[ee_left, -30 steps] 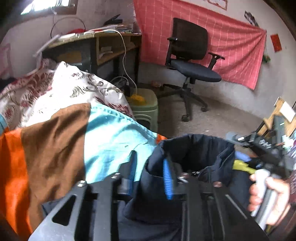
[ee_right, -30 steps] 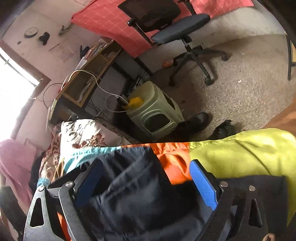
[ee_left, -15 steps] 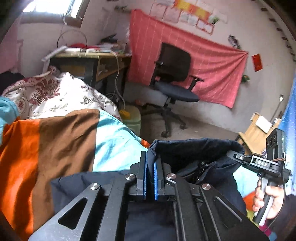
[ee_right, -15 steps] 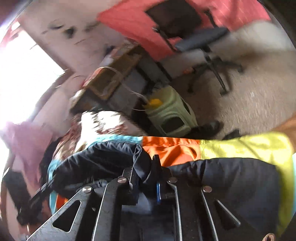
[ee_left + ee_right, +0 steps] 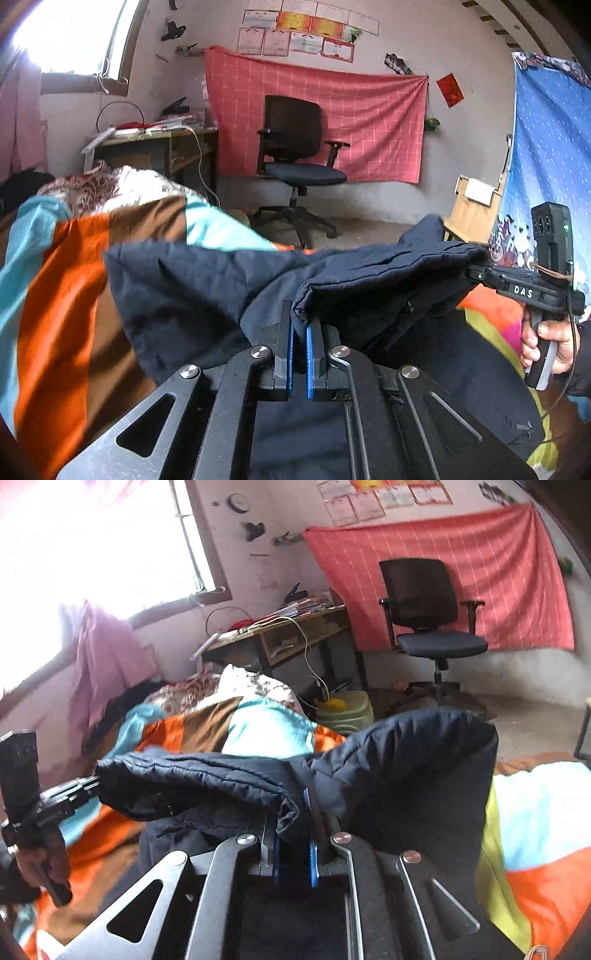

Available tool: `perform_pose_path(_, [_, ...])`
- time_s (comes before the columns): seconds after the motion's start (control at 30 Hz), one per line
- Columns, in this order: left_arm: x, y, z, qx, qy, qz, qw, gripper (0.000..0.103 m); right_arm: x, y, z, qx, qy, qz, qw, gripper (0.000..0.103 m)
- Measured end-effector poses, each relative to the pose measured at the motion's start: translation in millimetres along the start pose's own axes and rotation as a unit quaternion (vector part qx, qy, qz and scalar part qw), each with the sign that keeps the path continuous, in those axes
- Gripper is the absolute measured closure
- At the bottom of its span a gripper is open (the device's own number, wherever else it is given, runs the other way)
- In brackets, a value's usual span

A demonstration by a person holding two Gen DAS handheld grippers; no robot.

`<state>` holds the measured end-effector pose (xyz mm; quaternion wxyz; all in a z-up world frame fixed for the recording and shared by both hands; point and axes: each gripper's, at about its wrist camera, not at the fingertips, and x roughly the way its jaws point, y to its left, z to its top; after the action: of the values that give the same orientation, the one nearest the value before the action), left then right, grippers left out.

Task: Fold large clothes
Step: 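Lift the hem and fold it toward the collar with both tools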

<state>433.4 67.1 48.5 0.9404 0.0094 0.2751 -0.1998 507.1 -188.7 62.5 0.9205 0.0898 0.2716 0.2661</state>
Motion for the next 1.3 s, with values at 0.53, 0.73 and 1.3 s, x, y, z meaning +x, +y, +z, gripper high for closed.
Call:
perform_pose_path(0.53, [97, 3, -65, -0.068, 0.05, 0.032, 0.996, 0.1, 44, 18, -120, -0.049, 0.051, -0.095, 0.993, 0.092])
perform_pose_path(0.73, [99, -1, -53, -0.055, 0.064, 0.043, 0.9955, 0.099, 58, 12, -128, -0.057, 0.045, -0.1, 0.992, 0.092])
perform_pose_path(1.3, [79, 32, 48, -0.061, -0.062, 0.102, 0.9909, 0.052, -31, -6, -41, -0.07, -0.073, -0.119, 0.988, 0.048])
